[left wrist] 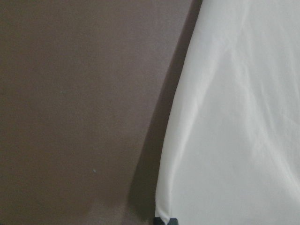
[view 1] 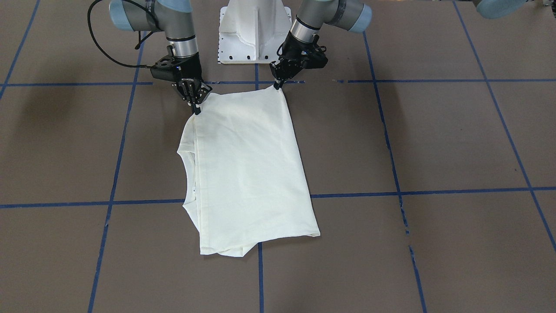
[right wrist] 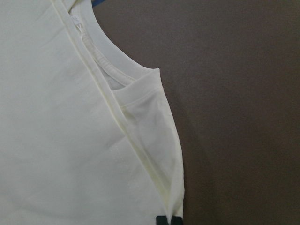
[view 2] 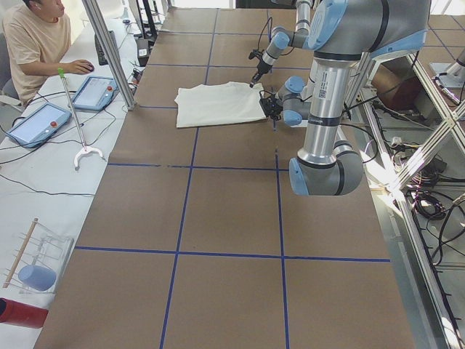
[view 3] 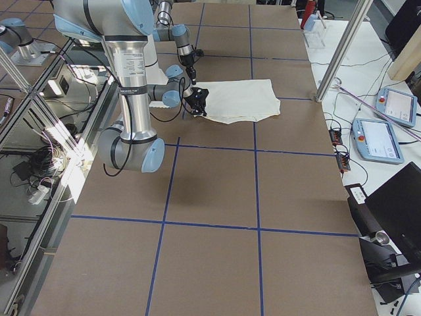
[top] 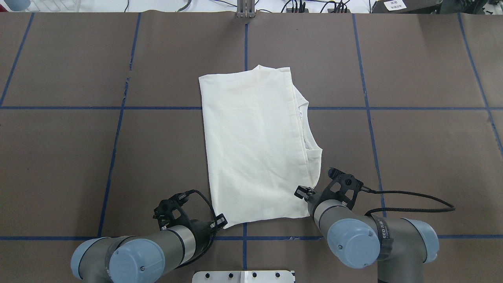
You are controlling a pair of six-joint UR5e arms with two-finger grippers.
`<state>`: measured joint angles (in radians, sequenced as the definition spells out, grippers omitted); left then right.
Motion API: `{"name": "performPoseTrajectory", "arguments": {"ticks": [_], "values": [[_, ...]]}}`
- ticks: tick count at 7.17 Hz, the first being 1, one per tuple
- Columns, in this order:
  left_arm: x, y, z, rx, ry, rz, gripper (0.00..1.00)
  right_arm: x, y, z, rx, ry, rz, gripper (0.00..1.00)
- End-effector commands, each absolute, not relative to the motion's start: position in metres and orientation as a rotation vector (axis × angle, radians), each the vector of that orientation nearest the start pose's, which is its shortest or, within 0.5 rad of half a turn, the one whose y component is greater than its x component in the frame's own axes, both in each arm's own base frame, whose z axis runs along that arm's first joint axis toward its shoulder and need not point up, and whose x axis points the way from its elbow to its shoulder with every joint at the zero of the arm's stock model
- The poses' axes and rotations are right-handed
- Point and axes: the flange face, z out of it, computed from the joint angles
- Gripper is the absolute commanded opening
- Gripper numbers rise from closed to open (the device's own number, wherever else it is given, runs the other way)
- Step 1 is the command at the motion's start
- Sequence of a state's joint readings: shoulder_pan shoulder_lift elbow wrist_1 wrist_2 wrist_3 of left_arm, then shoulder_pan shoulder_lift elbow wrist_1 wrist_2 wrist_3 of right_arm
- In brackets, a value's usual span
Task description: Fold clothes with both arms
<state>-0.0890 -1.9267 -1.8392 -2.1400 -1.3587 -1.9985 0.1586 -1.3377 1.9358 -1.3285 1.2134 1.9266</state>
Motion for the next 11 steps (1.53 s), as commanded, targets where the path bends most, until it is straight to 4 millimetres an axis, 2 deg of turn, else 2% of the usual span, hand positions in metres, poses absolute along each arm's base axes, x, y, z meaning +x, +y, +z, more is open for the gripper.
{"name": "performPoseTrajectory", "arguments": {"ticks": [1, 2, 3, 4, 5, 6, 7, 8, 9, 10, 11], "values": [[0.574, -0.207, 0.269, -0.019, 1.231, -0.575, 0.00, -0.519, -0.255, 0.336, 0.255, -0.892, 0.634, 0.00], [0.560, -0.206, 0.252, -0.006, 1.260, -0.539, 0.00, -0.502, -0.255, 0.319, 0.250, -0.929, 0.640, 0.00], [0.533, -0.205, 0.222, 0.005, 1.274, -0.512, 0.00, -0.480, -0.250, 0.301, 0.241, -0.962, 0.642, 0.00], [0.499, -0.200, 0.190, 0.003, 1.273, -0.509, 0.00, -0.467, -0.234, 0.283, 0.203, -0.981, 0.657, 0.00], [0.458, -0.193, 0.162, -0.015, 1.268, -0.513, 0.00, -0.447, -0.207, 0.252, 0.154, -1.006, 0.648, 0.00], [0.416, -0.179, 0.138, -0.073, 1.262, -0.488, 0.00, -0.421, -0.180, 0.223, 0.103, -1.014, 0.640, 0.00], [0.385, -0.168, 0.123, -0.097, 1.259, -0.472, 0.00, -0.399, -0.167, 0.206, 0.081, -1.005, 0.630, 0.00], [0.386, -0.165, 0.118, -0.118, 1.249, -0.439, 0.00, -0.400, -0.167, 0.206, 0.083, -0.997, 0.626, 0.00], [0.393, -0.171, 0.122, -0.080, 1.232, -0.415, 0.00, -0.413, -0.179, 0.207, 0.103, -0.986, 0.640, 0.00], [0.391, -0.197, 0.118, 0.008, 1.233, -0.393, 0.00, -0.438, -0.210, 0.197, 0.141, -0.977, 0.681, 0.00], [0.395, -0.225, 0.123, 0.077, 1.203, -0.398, 0.00, -0.459, -0.236, 0.189, 0.176, -0.964, 0.706, 0.00]]}}
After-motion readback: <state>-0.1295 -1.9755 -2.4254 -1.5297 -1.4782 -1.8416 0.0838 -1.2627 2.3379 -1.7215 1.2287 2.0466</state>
